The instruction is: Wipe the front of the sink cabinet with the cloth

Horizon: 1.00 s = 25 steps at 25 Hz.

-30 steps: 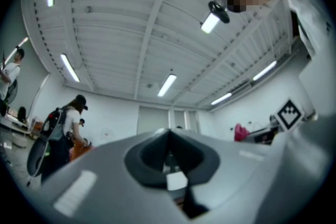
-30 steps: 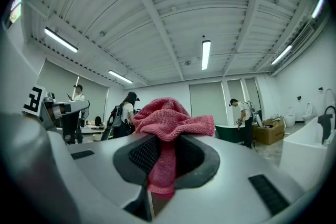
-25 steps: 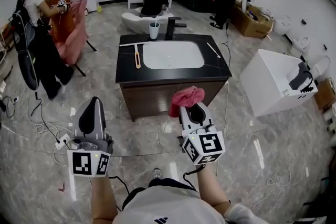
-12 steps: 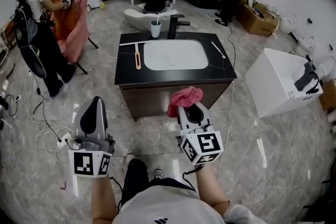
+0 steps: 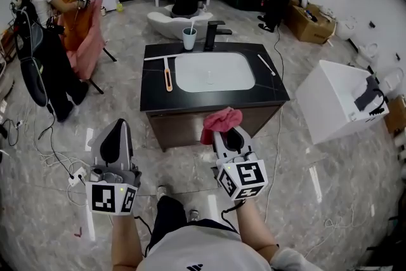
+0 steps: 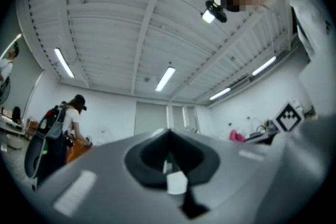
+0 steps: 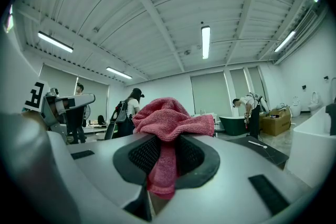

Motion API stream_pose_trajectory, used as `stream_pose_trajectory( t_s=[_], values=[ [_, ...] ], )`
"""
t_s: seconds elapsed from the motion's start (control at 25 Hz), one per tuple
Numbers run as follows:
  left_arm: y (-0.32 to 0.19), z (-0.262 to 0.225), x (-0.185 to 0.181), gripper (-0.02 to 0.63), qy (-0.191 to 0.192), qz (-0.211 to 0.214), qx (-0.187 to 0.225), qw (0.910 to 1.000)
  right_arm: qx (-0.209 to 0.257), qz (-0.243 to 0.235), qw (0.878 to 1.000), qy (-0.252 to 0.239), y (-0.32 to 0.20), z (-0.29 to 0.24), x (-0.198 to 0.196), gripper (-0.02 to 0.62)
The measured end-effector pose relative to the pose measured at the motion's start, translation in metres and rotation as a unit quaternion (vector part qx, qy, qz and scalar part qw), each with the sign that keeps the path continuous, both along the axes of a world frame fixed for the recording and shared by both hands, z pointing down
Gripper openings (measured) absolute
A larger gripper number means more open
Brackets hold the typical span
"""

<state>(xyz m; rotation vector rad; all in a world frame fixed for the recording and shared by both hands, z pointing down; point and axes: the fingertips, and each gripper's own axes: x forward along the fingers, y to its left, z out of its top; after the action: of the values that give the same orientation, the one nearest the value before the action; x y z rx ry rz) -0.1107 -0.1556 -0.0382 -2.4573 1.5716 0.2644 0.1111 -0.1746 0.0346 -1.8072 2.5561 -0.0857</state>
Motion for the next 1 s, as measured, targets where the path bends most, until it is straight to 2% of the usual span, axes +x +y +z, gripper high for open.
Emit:
stream_pose_trajectory(
  t_s=[0.56,1.0],
  values=[
    [-0.101,0.01,-0.032,0.005,-0.007,0.044,-0.016,0.9989,-0.027,0.026,0.999,0.009,-0.082,0.018,-0.044,0.069],
    [-0.158,0.038,-0.052,0.005,-0.02,0.073,-0.048,0.996,-0.071,0.045,0.996,0.006,-0.123,0.055,-0.075,0.069]
  ],
)
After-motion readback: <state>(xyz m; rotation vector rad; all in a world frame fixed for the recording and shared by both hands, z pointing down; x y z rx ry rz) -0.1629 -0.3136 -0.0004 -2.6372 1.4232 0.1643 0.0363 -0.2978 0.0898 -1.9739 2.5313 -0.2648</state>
